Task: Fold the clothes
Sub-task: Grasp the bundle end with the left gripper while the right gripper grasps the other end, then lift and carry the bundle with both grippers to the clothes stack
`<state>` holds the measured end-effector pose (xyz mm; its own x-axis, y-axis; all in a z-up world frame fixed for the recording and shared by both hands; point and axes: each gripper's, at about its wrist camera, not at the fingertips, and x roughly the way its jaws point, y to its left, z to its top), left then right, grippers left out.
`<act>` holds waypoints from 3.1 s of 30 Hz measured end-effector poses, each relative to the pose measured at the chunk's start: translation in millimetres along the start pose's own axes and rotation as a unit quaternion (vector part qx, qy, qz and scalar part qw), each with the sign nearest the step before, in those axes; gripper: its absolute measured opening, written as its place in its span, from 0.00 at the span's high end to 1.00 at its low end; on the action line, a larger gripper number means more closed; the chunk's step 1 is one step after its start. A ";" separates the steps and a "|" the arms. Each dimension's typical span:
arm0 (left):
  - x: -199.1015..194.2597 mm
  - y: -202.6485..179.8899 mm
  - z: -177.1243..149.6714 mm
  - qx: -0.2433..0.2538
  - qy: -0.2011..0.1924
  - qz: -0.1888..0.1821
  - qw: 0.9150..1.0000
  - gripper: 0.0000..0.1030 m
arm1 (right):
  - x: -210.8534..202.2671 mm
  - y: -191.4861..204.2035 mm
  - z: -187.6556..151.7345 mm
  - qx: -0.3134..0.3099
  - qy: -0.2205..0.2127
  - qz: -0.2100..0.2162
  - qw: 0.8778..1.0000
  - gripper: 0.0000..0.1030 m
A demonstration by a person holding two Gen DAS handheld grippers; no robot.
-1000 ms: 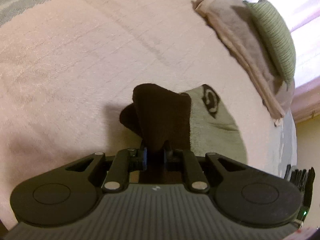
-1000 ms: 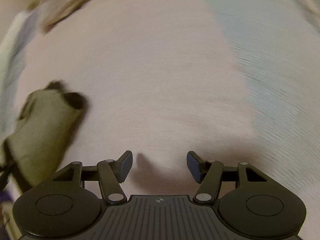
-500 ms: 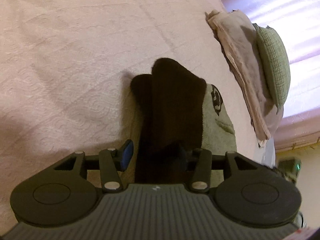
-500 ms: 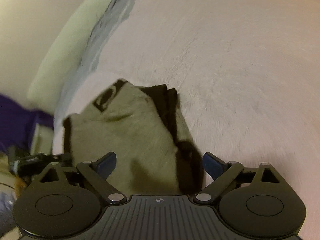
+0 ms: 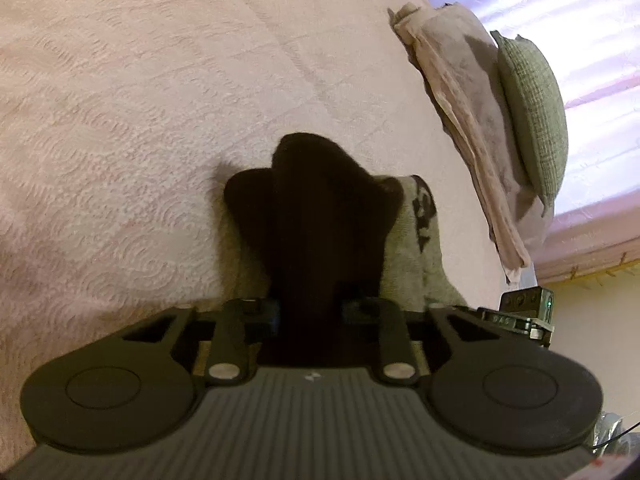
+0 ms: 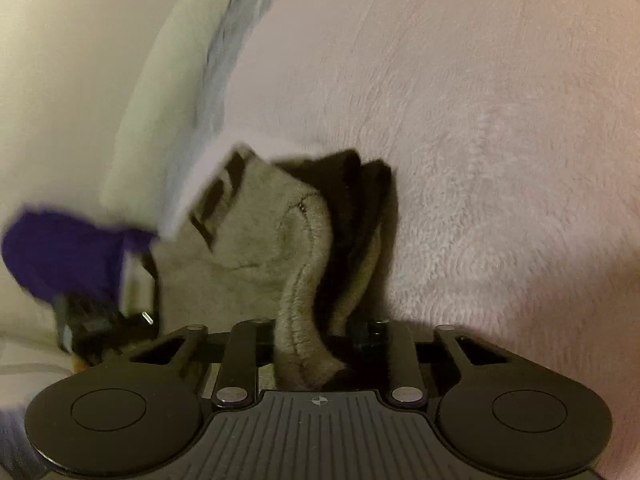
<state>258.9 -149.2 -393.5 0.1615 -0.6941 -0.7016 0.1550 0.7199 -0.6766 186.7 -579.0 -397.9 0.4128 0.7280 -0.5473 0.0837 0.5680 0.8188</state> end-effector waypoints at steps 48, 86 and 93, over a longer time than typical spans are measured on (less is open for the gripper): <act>60.0 -175.9 -55.8 0.222 0.142 -0.012 0.965 0.87 | -172.9 20.1 -274.3 0.290 -0.345 -0.046 0.891 0.83; 213.0 -837.6 -369.2 0.385 0.162 -0.229 0.879 0.87 | -861.6 -15.9 -384.8 0.217 -0.568 -0.157 0.778 0.83; 280.0 -916.0 -375.2 0.404 0.143 -0.239 0.871 0.87 | -932.0 -76.7 -343.5 0.201 -0.582 -0.154 0.773 0.83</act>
<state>-203.5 -1003.1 -54.2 -0.3406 -0.8034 -0.4884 0.7929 0.0337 -0.6084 -516.0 -1169.3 -10.3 0.8342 -0.3887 -0.3912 0.5185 0.3111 0.7965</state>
